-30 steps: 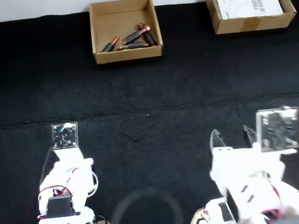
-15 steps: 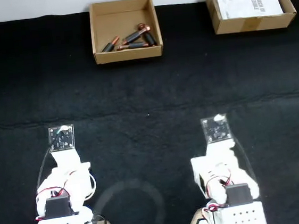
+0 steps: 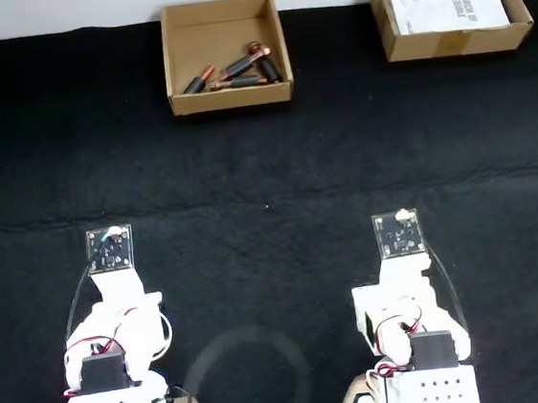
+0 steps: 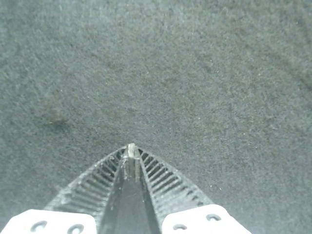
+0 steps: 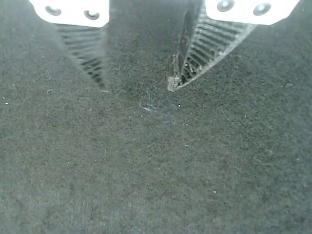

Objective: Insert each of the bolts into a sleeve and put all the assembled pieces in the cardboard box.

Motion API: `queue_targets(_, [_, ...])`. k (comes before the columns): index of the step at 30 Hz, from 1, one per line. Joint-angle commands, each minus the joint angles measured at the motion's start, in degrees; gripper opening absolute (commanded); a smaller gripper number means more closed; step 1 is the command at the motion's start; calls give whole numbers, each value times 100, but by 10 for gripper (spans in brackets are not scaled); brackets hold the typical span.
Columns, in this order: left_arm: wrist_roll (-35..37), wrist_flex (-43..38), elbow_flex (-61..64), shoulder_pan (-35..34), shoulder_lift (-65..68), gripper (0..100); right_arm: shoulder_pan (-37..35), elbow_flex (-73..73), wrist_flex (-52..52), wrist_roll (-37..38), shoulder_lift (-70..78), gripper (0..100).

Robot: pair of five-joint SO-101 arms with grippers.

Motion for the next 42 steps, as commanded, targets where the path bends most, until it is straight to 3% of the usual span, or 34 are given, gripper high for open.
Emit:
queue_targets(1, [-44, 9, 127, -22, -48, 9, 57, 734, 57, 26, -48, 3])
queue_targets(42, [-35, 18, 119, -48, -48, 9, 48, 725, 171, 26, -48, 10])
